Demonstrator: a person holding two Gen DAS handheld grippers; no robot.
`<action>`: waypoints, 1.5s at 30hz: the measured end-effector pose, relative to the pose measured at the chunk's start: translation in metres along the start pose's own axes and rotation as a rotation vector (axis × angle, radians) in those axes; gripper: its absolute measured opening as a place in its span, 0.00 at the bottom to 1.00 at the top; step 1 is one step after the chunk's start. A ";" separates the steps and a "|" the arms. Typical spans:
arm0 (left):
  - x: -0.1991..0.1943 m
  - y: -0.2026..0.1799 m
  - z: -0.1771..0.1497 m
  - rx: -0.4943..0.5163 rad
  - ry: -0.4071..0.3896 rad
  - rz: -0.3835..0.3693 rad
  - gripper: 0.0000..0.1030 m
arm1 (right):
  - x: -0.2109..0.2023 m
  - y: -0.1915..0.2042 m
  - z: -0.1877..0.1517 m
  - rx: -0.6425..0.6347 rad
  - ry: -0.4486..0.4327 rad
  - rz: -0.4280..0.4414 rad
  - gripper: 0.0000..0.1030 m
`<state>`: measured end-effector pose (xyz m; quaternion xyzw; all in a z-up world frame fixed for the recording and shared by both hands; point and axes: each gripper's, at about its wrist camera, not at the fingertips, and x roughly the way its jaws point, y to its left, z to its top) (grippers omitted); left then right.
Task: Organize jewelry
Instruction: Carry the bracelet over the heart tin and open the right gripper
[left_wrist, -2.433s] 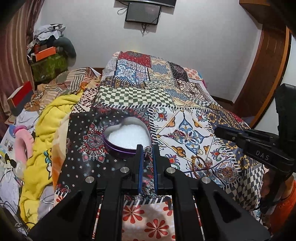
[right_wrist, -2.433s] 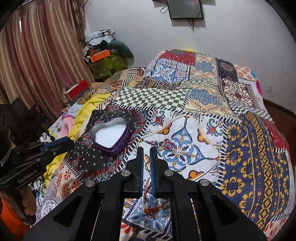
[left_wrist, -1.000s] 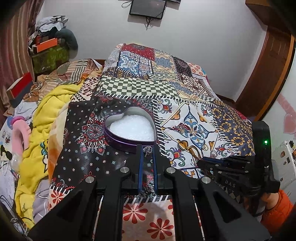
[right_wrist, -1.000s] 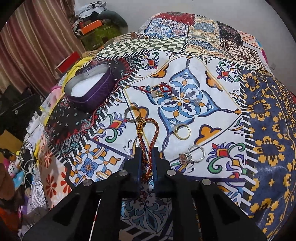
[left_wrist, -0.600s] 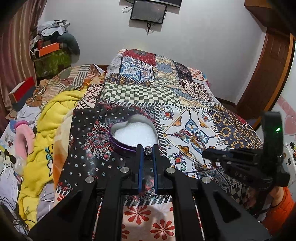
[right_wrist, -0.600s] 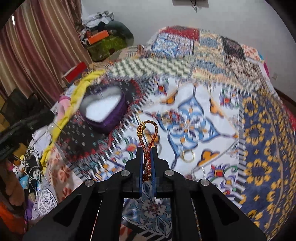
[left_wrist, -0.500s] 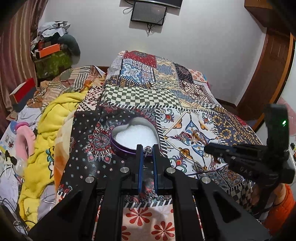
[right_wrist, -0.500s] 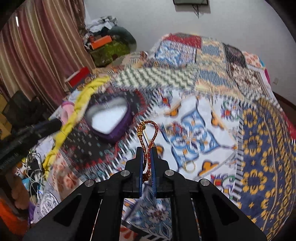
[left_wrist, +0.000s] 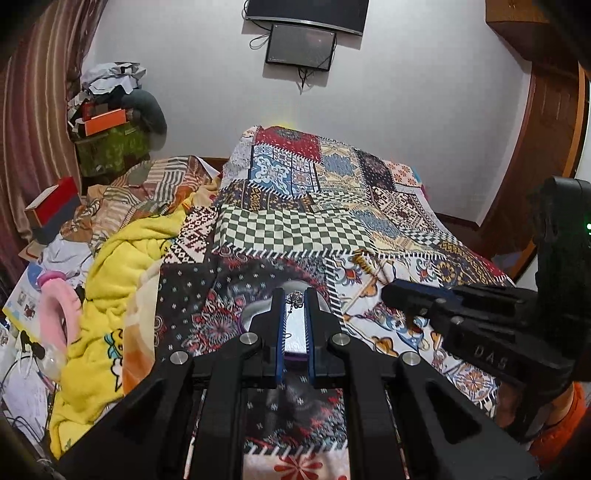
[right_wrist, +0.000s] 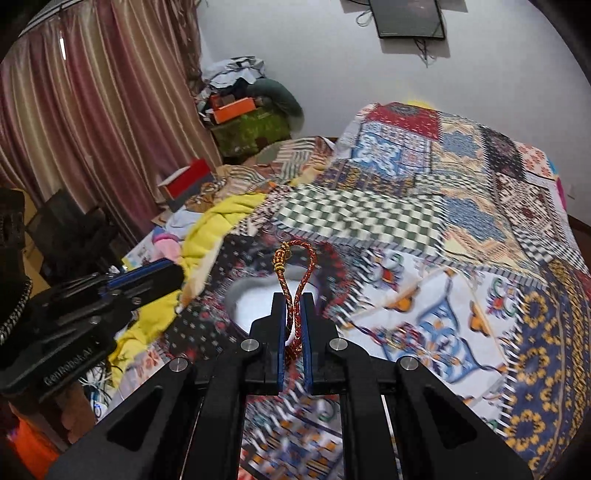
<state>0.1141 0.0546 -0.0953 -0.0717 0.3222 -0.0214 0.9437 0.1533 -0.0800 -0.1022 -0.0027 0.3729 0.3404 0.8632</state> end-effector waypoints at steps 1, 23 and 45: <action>0.002 0.001 0.002 0.000 -0.001 0.000 0.08 | 0.002 0.003 0.001 -0.004 -0.001 0.005 0.06; 0.071 0.027 -0.009 -0.055 0.127 -0.014 0.08 | 0.077 0.000 0.002 -0.012 0.145 0.036 0.06; 0.059 0.033 -0.004 -0.075 0.119 0.018 0.21 | 0.074 -0.003 0.002 -0.018 0.184 0.014 0.35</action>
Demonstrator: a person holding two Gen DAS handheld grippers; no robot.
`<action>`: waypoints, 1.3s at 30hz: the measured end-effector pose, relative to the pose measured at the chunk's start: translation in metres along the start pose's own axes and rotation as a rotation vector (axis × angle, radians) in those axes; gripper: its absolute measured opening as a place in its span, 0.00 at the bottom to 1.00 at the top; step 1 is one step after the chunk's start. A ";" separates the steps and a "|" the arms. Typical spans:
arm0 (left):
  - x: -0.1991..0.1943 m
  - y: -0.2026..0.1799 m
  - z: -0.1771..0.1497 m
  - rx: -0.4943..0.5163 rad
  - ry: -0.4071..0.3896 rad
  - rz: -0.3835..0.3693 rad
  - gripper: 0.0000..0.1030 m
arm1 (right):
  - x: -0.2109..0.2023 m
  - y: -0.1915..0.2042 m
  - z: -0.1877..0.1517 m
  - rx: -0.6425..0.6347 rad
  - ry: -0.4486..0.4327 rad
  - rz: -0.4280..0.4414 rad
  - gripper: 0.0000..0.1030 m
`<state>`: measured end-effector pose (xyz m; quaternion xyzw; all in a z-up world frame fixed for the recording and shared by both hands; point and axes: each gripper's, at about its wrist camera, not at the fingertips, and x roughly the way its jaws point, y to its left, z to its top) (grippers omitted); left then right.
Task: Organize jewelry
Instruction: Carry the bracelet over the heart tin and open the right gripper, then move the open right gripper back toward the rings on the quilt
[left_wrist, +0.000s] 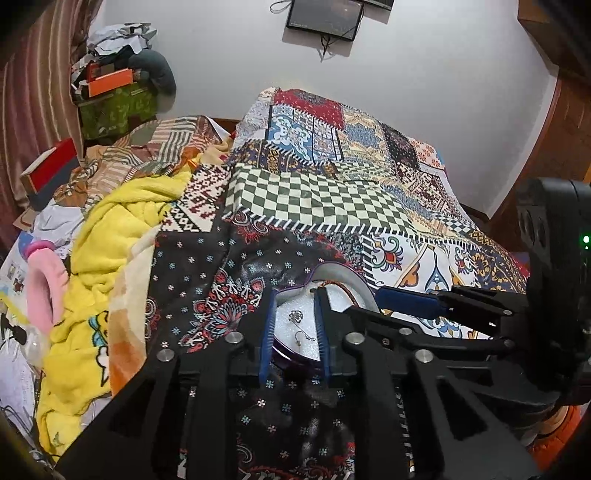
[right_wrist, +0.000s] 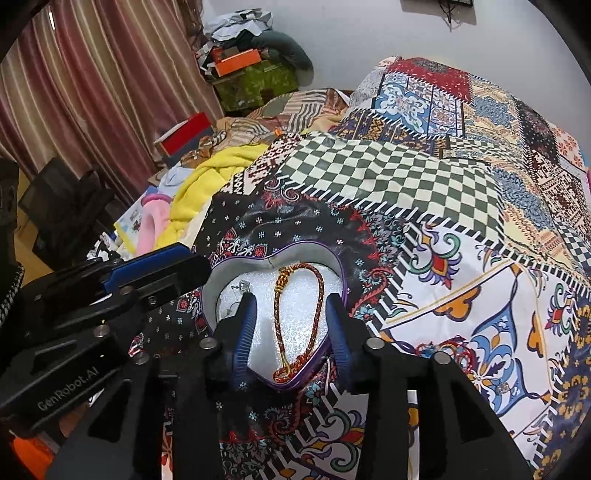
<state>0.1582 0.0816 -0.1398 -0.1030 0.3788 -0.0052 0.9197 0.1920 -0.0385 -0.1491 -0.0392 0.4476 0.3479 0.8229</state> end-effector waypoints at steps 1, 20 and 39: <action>-0.003 0.000 0.001 0.000 -0.005 0.004 0.22 | -0.003 -0.001 0.000 0.004 -0.006 0.000 0.35; -0.068 -0.041 0.010 0.094 -0.129 0.020 0.36 | -0.126 -0.029 -0.006 0.033 -0.256 -0.156 0.35; -0.037 -0.103 -0.027 0.194 0.027 -0.082 0.39 | -0.133 -0.082 -0.083 0.108 -0.100 -0.269 0.36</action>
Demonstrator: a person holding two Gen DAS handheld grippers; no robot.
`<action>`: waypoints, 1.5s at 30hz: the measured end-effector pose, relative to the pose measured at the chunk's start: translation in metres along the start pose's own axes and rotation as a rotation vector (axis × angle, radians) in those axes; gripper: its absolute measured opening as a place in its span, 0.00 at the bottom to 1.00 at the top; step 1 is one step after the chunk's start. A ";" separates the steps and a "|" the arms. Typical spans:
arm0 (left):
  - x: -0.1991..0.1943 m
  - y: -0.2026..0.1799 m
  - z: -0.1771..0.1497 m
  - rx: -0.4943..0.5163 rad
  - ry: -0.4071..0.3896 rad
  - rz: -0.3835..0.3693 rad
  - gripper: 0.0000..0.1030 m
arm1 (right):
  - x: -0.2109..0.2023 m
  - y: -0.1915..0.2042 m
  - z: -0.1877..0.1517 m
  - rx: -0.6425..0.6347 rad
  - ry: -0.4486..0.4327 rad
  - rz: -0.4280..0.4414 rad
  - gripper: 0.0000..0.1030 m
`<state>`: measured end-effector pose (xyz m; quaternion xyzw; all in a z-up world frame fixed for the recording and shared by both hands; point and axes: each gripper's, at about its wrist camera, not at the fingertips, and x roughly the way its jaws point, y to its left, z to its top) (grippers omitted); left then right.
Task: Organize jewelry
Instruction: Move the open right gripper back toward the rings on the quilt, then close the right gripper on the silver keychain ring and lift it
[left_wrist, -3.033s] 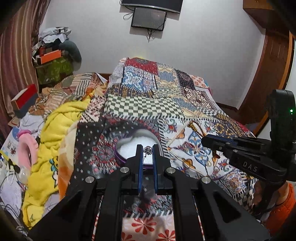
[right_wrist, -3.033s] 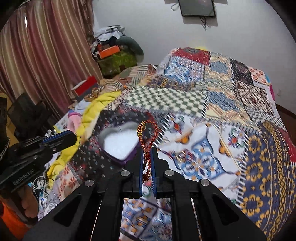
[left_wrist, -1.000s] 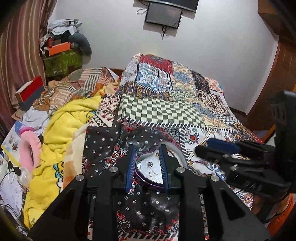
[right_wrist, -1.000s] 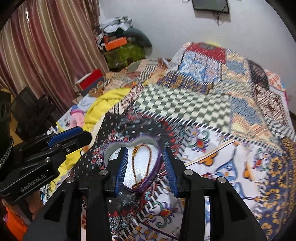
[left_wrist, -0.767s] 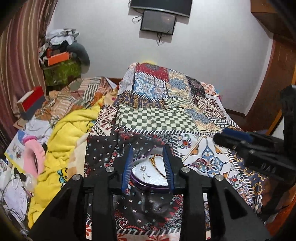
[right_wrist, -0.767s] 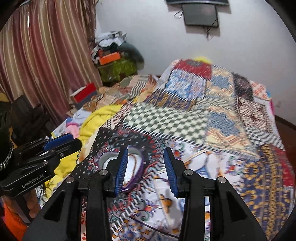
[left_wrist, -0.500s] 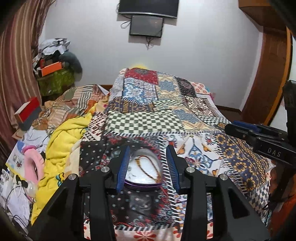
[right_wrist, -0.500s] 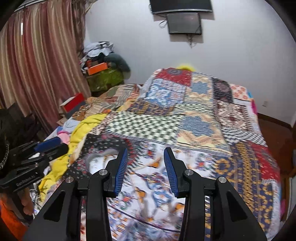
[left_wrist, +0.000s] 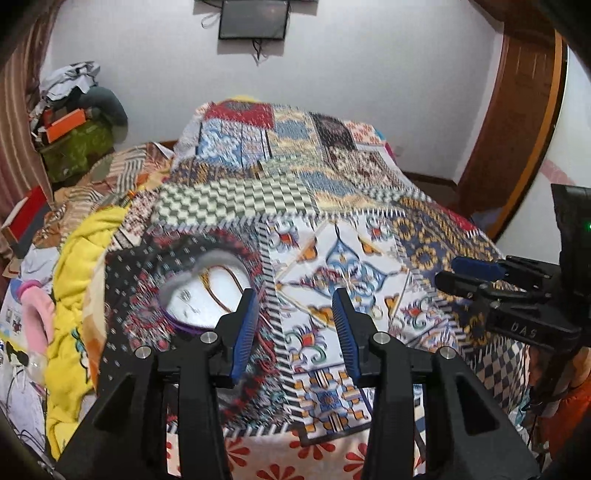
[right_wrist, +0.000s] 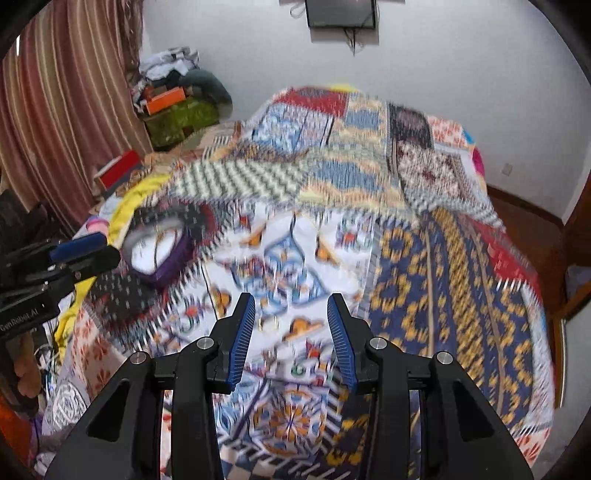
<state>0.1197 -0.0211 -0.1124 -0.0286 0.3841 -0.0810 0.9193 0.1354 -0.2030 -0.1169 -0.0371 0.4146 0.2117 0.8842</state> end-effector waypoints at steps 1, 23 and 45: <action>0.002 -0.001 -0.003 0.001 0.012 -0.003 0.39 | 0.004 0.000 -0.004 0.002 0.018 0.006 0.36; 0.041 0.002 -0.038 -0.015 0.147 -0.032 0.39 | 0.064 0.010 -0.034 -0.041 0.223 0.120 0.36; 0.059 -0.013 -0.026 0.019 0.162 -0.055 0.39 | 0.049 0.001 -0.029 0.019 0.146 0.130 0.14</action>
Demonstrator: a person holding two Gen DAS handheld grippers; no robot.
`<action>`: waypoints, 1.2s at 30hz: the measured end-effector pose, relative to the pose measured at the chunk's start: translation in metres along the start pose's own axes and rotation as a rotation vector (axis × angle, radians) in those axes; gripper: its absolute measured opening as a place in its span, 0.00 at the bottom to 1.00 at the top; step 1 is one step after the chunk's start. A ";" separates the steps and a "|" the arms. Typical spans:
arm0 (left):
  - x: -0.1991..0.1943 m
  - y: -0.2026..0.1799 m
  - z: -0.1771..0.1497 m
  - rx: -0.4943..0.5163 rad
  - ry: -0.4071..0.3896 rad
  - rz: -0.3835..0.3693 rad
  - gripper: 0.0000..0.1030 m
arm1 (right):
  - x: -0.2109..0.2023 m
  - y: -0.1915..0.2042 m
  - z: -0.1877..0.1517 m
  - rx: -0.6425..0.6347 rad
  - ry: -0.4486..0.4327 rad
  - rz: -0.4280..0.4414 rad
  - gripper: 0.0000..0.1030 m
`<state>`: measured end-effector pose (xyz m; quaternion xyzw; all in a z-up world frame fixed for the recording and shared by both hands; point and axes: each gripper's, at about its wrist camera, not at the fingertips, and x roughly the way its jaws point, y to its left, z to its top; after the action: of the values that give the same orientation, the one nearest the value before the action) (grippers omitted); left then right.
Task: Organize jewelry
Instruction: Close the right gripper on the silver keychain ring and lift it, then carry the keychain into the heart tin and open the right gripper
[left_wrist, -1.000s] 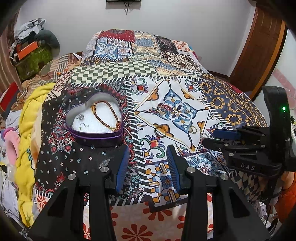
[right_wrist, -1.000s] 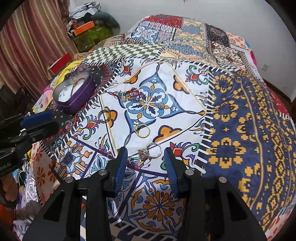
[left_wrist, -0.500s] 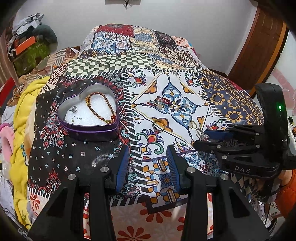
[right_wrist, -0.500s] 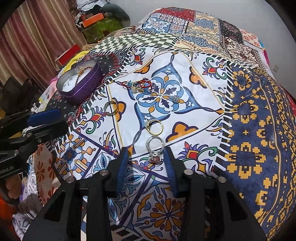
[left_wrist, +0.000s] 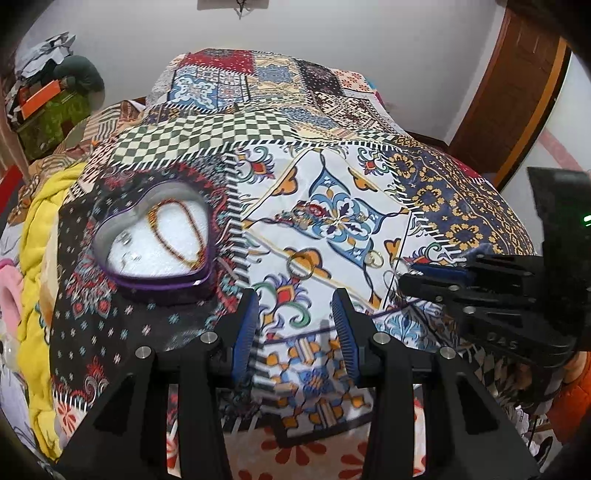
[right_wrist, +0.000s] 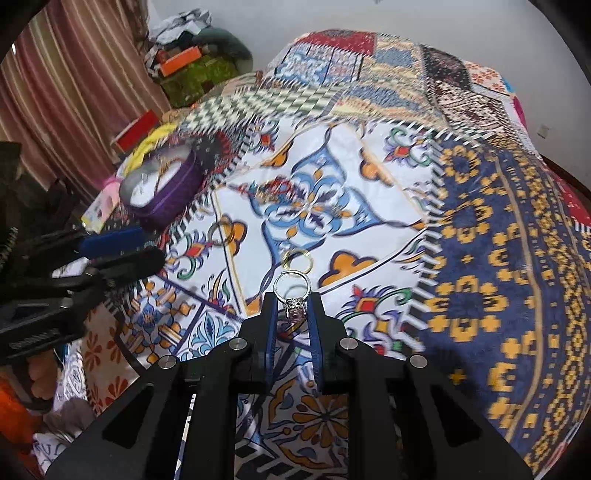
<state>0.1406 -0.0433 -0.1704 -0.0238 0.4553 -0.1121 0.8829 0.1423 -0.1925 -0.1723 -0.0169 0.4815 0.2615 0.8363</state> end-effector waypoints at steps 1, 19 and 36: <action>0.003 -0.001 0.002 0.004 0.003 0.001 0.39 | -0.003 -0.002 0.001 0.007 -0.013 -0.002 0.14; 0.054 -0.017 0.016 0.059 0.050 0.040 0.20 | -0.025 -0.024 0.011 0.057 -0.113 -0.018 0.14; -0.005 -0.013 0.027 0.038 -0.080 0.045 0.20 | -0.053 -0.009 0.029 0.047 -0.205 -0.029 0.14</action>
<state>0.1570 -0.0562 -0.1486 -0.0013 0.4177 -0.1000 0.9031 0.1482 -0.2146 -0.1152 0.0225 0.3989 0.2384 0.8852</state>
